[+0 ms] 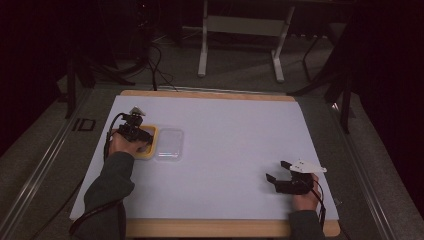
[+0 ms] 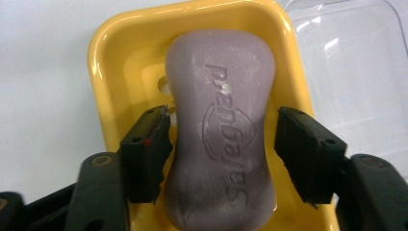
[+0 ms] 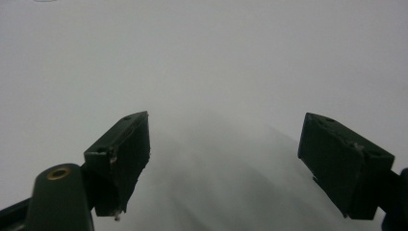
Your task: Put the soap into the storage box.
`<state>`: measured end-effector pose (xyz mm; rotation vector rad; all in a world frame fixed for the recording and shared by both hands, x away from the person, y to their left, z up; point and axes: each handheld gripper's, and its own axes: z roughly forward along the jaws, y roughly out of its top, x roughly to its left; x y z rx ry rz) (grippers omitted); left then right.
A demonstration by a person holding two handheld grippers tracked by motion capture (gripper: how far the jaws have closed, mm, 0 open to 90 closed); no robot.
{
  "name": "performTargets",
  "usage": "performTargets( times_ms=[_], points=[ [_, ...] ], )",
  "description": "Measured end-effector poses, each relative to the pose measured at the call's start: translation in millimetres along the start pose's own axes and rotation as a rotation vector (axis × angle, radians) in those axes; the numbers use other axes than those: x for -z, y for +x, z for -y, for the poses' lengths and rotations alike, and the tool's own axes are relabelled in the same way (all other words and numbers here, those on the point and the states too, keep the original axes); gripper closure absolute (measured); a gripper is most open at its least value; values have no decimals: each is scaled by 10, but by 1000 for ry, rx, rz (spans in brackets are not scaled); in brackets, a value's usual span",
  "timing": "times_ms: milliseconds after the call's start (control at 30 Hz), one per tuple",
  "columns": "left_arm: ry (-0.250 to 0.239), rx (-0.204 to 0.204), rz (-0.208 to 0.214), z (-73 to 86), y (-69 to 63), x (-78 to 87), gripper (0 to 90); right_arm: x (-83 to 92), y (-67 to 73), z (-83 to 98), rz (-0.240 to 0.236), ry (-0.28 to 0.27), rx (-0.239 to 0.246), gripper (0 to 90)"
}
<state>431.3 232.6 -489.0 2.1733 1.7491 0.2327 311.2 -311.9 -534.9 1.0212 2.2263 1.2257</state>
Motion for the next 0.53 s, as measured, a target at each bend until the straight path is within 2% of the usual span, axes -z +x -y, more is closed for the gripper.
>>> performTargets(
  times_ms=[33,133,233,400,533],
  points=[
    [-1,-3,-13,5,2,8,338,0,0,0,0,0,1,182],
    [-23,-1,-16,20,9,52,318,0,3,0,2,0,2,182],
    [-39,-19,-29,26,-13,103,307,0,2,0,2,0,1,182],
    [-114,-9,-25,61,-47,219,302,0,2,0,2,0,1,182],
    [-183,-28,-16,131,-115,307,300,-4,-1,-1,0,4,2,182]
  ],
)
